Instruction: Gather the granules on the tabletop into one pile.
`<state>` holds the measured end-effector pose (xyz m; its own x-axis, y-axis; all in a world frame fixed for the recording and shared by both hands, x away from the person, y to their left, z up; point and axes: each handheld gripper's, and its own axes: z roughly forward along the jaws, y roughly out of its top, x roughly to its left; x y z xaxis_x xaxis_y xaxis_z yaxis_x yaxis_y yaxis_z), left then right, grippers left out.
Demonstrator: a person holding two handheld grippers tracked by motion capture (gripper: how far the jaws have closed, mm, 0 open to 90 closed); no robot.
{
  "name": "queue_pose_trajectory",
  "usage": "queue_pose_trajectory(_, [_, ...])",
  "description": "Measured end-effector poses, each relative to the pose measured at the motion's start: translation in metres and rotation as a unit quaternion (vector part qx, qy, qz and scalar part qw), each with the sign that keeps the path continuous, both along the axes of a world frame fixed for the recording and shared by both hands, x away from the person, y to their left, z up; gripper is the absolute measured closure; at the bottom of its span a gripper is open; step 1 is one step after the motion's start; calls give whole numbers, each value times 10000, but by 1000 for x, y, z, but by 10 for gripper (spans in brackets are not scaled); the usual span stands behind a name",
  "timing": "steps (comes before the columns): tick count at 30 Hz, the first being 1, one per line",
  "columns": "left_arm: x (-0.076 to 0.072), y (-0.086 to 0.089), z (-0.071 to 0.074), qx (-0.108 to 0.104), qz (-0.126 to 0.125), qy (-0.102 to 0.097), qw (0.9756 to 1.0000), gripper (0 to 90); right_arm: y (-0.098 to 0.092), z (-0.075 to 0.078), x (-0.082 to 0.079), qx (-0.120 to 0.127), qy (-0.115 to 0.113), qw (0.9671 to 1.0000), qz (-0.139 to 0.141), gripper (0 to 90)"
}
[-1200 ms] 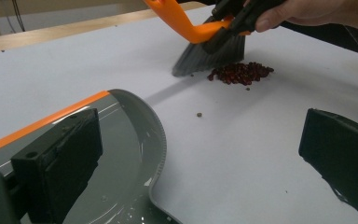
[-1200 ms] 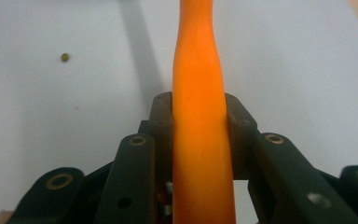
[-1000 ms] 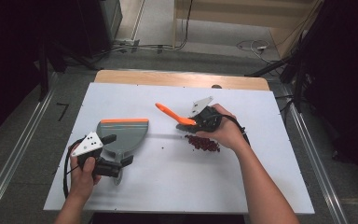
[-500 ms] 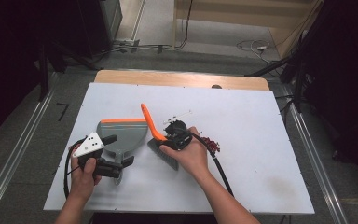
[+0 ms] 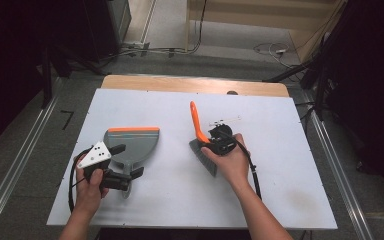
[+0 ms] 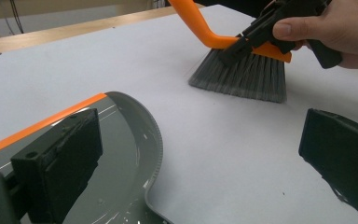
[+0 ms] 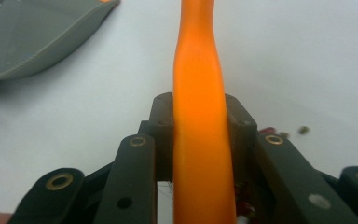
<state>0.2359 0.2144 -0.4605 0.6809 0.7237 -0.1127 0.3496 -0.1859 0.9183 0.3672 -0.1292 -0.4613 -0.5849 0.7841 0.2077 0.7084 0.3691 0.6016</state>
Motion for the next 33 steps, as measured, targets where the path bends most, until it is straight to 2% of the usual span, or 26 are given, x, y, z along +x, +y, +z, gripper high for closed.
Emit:
queue_pose_trajectory(4, [0,-1,-1,8,1,11,10000,0,-9,3,1,14,-87,10000,-22,682])
queue_pose_trajectory(7, [0,-1,-1,10,-5,11,10000,0,-16,10,1,294,-69,9995,-27,682])
queue_pose_trajectory(12, [1,-1,-1,14,-5,11,10000,0,-23,20,-2,454,-182,9988,-3,682])
queue_pose_trajectory(18, [1,0,-1,21,5,5,10000,0,-32,27,-5,432,-258,9987,59,682])
queue_pose_trajectory(26, [1,0,-2,24,24,10,10000,0,-75,34,-8,549,-399,9971,-357,682])
queue_pose_trajectory(33, [1,0,-2,-4,38,-7,10000,0,-115,31,-16,607,-500,9946,-675,682])
